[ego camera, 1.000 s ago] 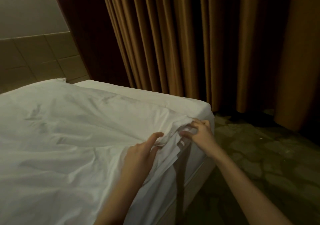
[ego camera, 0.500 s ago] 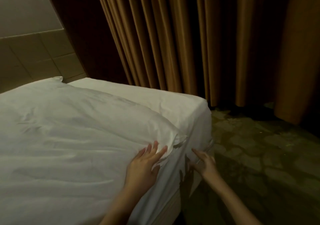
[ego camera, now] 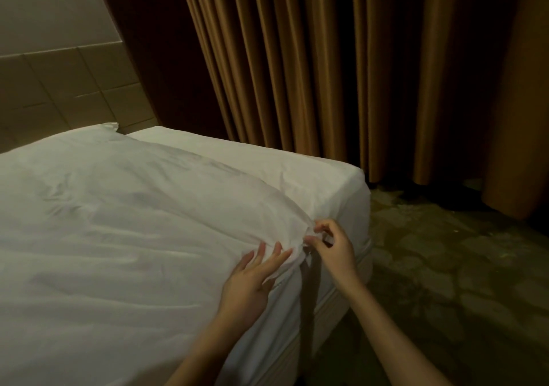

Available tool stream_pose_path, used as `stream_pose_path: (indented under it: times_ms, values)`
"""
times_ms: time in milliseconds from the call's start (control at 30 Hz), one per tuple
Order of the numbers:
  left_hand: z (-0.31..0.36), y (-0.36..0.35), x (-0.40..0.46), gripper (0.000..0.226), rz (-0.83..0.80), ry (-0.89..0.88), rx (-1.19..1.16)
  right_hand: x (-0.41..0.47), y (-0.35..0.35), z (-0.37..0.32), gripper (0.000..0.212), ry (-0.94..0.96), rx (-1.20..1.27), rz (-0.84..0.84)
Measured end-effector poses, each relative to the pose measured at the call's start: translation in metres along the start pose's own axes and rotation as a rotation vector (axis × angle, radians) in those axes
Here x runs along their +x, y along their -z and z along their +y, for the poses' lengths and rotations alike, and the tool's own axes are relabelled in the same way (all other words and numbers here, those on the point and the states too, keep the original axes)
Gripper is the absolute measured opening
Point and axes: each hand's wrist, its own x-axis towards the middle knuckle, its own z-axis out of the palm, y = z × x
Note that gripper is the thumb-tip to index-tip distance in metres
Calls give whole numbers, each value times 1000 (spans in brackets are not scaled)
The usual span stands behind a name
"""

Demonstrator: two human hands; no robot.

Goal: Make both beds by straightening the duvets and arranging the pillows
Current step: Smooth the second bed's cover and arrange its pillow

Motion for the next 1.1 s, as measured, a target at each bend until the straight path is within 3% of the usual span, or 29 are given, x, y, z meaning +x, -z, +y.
stream_pose_path:
  times_ms: [200, 400, 467, 700, 800, 900, 967, 1100]
  values:
    - [1, 3, 3, 69, 12, 30, -108, 0, 6, 4, 27, 88, -127, -29]
    - [1, -1, 2, 64, 31, 36, -196, 26, 30, 10, 5, 170, -384, -73]
    - [1, -3, 1, 69, 18, 9, -110, 32, 31, 15, 10, 183, -478, -103]
    - [8, -4, 3, 58, -144, 10, 261, 20, 21, 15, 9, 141, -522, -98]
    - [14, 2, 5, 52, -156, 23, 249, 4, 23, 4, 25, 220, -631, -226]
    - [21, 18, -2, 48, -127, 54, 24, -16, 23, -9, 41, 285, -660, -299]
    - [23, 32, -15, 60, -82, 64, -35, -22, 25, -23, 41, 313, -646, -274]
    - [19, 69, -58, 44, 82, 69, 104, -29, 15, -52, 33, 396, -658, -196]
